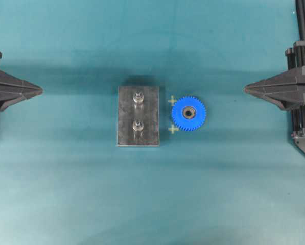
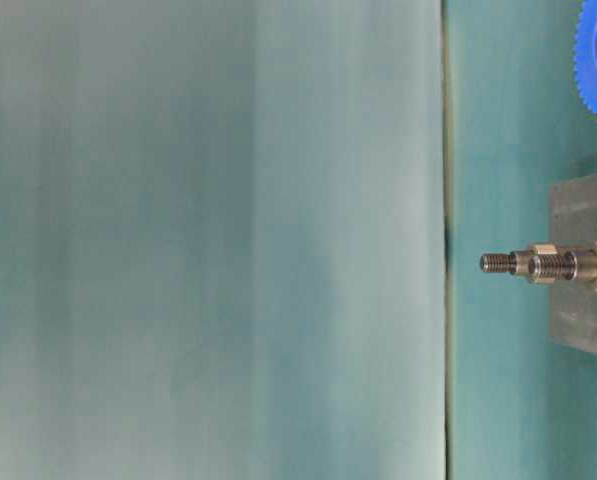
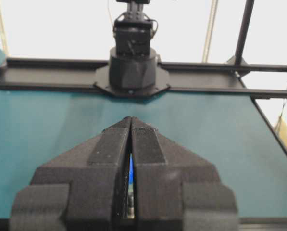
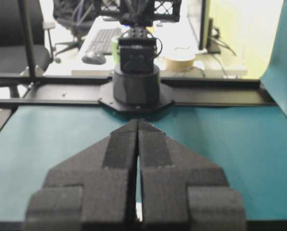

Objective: Fit the large gear onto the shaft.
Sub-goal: 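Move the right gripper over the blue gear beside the plate, then lower the right gripper and grasp the blue gear by its rim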

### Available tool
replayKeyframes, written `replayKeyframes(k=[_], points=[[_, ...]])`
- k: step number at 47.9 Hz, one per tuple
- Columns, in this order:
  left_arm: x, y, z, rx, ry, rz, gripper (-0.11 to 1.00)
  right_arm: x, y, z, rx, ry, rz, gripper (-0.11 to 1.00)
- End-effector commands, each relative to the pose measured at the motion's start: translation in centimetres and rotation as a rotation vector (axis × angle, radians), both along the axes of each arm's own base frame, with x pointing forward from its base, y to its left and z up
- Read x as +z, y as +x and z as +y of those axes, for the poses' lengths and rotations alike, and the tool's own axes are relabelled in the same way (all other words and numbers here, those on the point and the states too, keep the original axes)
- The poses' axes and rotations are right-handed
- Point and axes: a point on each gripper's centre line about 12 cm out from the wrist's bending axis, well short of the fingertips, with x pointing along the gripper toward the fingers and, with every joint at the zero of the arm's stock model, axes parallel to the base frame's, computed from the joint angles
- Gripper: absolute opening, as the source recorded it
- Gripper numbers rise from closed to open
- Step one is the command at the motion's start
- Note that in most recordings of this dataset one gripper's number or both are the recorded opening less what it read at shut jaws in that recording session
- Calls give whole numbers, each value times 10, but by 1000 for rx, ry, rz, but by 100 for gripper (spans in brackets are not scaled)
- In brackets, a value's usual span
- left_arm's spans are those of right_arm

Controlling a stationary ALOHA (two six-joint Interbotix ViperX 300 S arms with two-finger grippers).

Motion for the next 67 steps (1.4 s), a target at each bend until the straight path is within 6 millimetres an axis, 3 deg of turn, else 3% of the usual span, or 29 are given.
replayKeyframes(k=[1,7,10,17,31,41,50,56,67], points=[[3,10,1,6,-6,54,0,0,3,-4,-18,55,10,1],[-4,20,2,9,1,172,0,-13,8,-20,-107,303,161,1],[-11,24,2,11,4,261,0,-24,10,-25,-135,338,282,1],[-23,32,3,12,11,408,0,-40,22,-31,-168,369,533,1],[-40,50,3,12,11,557,0,-80,72,-46,-200,362,997,1],[-53,60,3,8,26,632,0,-107,102,-58,-212,315,1210,1],[-59,64,3,4,41,655,0,-133,121,-63,-209,307,1298,2],[-59,64,3,3,41,657,0,-150,130,-65,-210,312,1338,24],[-60,64,3,3,41,663,0,-166,142,-69,-213,302,1370,89]])
